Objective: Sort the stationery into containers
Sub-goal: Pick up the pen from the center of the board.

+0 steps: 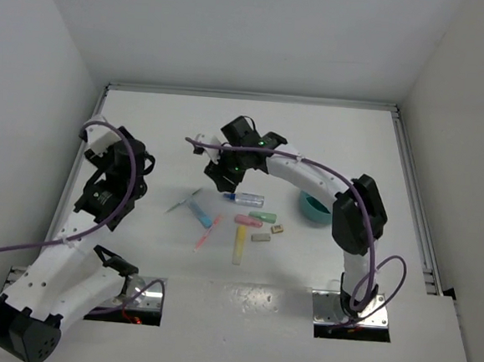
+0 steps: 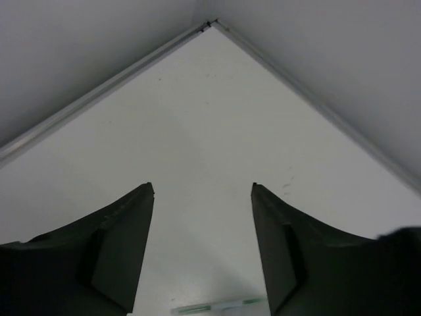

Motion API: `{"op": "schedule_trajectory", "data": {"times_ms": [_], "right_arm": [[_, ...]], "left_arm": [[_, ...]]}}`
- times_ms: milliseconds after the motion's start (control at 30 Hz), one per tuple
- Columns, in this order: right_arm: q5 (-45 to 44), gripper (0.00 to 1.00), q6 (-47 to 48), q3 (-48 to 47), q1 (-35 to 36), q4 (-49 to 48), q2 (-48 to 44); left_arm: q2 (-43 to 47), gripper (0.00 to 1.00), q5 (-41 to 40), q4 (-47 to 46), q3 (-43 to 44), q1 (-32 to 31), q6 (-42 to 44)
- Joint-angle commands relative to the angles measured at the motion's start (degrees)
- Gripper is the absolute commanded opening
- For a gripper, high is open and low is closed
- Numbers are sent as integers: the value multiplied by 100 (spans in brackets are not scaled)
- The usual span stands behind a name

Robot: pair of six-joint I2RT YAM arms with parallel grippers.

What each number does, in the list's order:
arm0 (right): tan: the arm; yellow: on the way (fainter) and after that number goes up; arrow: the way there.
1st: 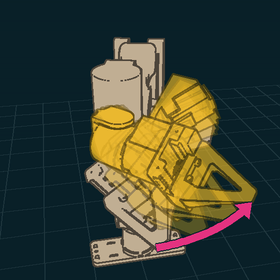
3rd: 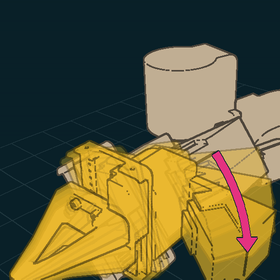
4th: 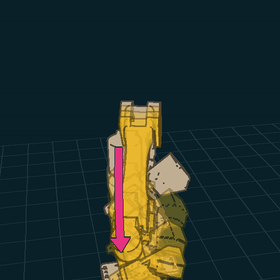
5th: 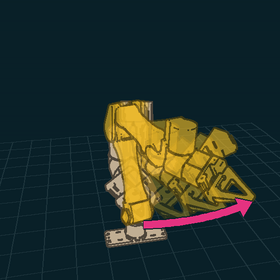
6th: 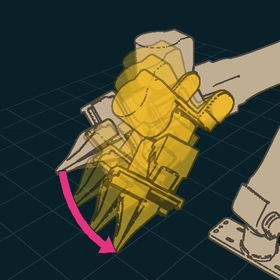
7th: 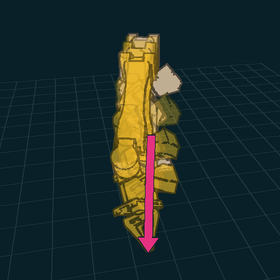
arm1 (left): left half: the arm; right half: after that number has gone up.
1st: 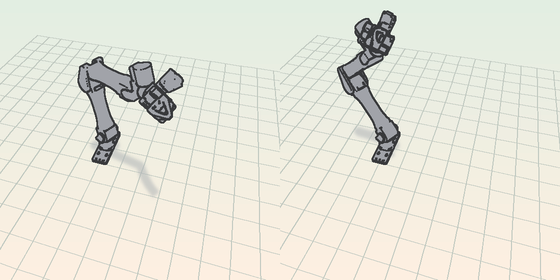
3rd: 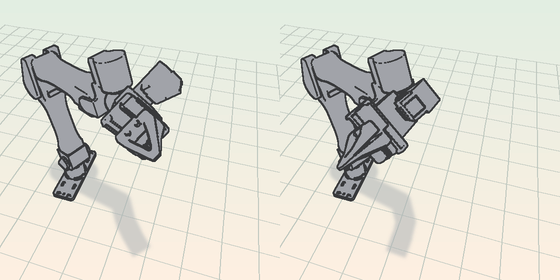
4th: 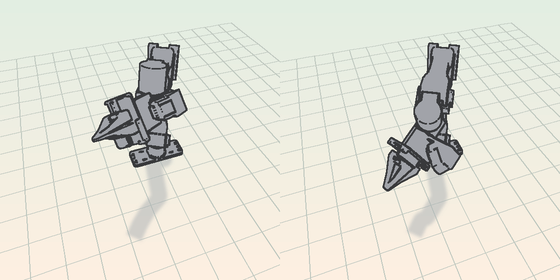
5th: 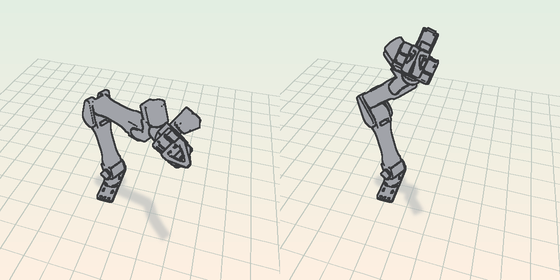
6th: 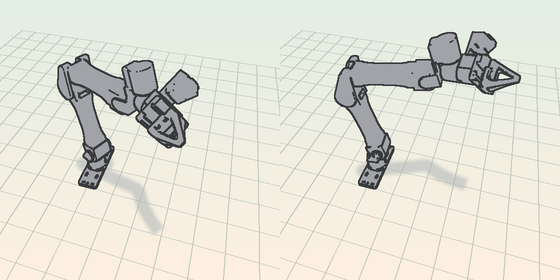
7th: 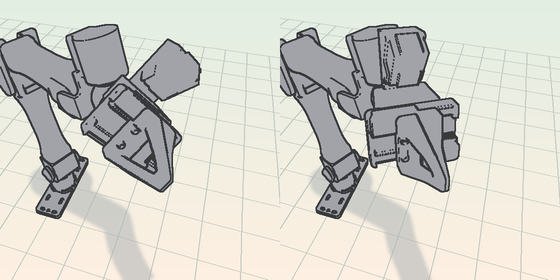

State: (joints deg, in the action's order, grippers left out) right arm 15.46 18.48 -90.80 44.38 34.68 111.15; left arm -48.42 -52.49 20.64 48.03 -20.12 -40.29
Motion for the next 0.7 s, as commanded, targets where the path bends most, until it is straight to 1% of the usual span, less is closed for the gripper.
{"op": "schedule_trajectory", "data": {"times_ms": [0, 33, 67, 133, 167, 200, 233, 267, 300, 367, 433, 567, 667], "right_arm": [[500, 62, -878, -1049, 333, 609, 545], [501, 68, -1064, -1193, 413, 680, 652], [501, 75, -1231, -1307, 492, 681, 758], [318, 76, -1617, -1615, 711, 742, 1047], [125, 75, -1689, -1712, 782, 742, 1144], [2, 69, -1690, -1895, 852, 742, 1241], [-200, 66, -1838, -1984, 992, 690, 1460], [-576, 62, -1839, -2133, 1054, 803, 1601], [-745, 54, -1839, -2404, 1107, 856, 1742], [-922, 51, -1953, -2713, 1178, 1031, 2119], [-922, 51, -2075, -2714, 1239, 1032, 2270], [-1335, 51, -2217, -2714, 1292, 734, 2481], [-1537, 51, -2217, -2714, 1292, 681, 2630]], "left_arm": [[237, 71, -481, -87, 22, 61, -154], [315, 85, -534, -87, 22, 61, -154], [386, 87, -534, -87, -30, 61, -154], [439, 87, -648, -87, -31, 61, -207], [439, 87, -649, -87, -31, 61, -207], [439, 87, -649, -87, -31, 61, -207], [439, 87, -701, -87, -31, 61, -207], [439, 87, -701, -87, -31, 61, -207], [439, 87, -701, -87, -31, 61, -207], [439, 87, -701, -87, -31, 61, -207], [544, 87, -701, -87, -31, 61, -207], [606, 87, -754, -87, -83, 61, -260], [606, 87, -692, -87, -83, 61, -260]]}}
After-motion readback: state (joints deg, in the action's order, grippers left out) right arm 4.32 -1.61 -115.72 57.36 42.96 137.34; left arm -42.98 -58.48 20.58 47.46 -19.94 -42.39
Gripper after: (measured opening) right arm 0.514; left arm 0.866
